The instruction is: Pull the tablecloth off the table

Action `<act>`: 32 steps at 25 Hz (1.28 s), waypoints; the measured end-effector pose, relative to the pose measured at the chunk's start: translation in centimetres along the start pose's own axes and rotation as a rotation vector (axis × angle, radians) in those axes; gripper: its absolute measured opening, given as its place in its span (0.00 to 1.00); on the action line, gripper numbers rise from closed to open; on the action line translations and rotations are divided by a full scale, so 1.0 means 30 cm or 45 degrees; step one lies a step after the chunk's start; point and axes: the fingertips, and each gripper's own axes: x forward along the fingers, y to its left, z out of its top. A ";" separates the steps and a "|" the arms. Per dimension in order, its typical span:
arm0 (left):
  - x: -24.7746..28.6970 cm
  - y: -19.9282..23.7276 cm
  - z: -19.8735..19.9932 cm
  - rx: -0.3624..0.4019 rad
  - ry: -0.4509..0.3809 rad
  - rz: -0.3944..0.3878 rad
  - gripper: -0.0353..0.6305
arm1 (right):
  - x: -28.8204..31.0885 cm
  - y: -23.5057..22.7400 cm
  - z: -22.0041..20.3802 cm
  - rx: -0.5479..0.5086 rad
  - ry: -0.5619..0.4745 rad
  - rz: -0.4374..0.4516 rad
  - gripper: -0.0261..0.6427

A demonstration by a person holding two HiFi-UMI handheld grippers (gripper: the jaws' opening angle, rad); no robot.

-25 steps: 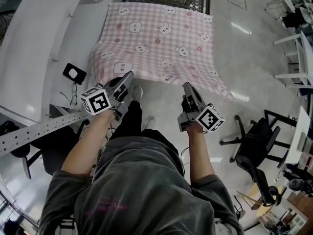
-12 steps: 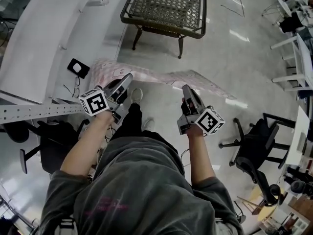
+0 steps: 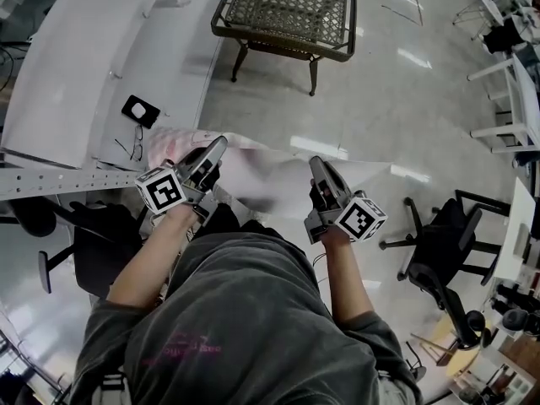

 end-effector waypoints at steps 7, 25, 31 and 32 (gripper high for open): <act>-0.051 0.010 0.015 0.019 0.021 0.006 0.05 | 0.019 0.028 -0.010 -0.019 -0.003 -0.010 0.05; -0.065 -0.056 0.178 0.060 0.024 -0.127 0.05 | 0.065 0.186 0.114 -0.094 -0.188 -0.045 0.05; -0.060 -0.051 0.278 0.052 0.013 -0.171 0.05 | 0.135 0.251 0.156 -0.114 -0.227 -0.052 0.05; -0.059 -0.050 0.283 0.055 0.015 -0.177 0.05 | 0.137 0.255 0.157 -0.117 -0.231 -0.055 0.05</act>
